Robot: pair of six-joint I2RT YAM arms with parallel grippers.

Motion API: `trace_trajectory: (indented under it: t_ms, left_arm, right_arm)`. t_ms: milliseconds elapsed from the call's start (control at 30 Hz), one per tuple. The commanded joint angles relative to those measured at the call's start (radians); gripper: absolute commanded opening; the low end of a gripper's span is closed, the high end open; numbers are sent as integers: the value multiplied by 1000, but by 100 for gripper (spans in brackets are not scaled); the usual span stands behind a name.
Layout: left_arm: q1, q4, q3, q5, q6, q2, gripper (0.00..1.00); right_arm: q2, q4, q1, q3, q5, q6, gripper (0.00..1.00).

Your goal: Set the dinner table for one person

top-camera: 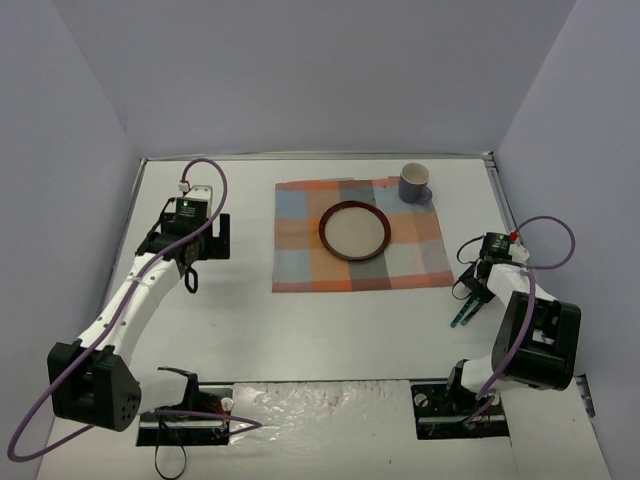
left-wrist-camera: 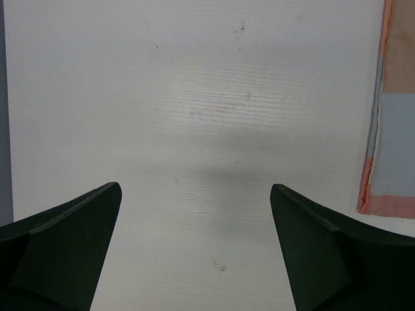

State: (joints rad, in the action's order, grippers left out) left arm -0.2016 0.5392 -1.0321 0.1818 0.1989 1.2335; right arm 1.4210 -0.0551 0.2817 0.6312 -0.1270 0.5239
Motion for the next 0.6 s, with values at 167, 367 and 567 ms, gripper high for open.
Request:
trace_trajectory:
  t_ms: [167, 367, 567]
  left_arm:
    - [-4, -48, -20, 19, 13, -39, 97]
    - [-4, -47, -19, 19, 12, -53, 97]
    - [-4, -43, -21, 23, 12, -61, 97]
  right_arm:
    - [75, -42, 1, 28, -23, 5, 5]
    - [65, -47, -3, 89, -42, -41, 0]
    - [-31, -72, -30, 167, -68, -66, 0]
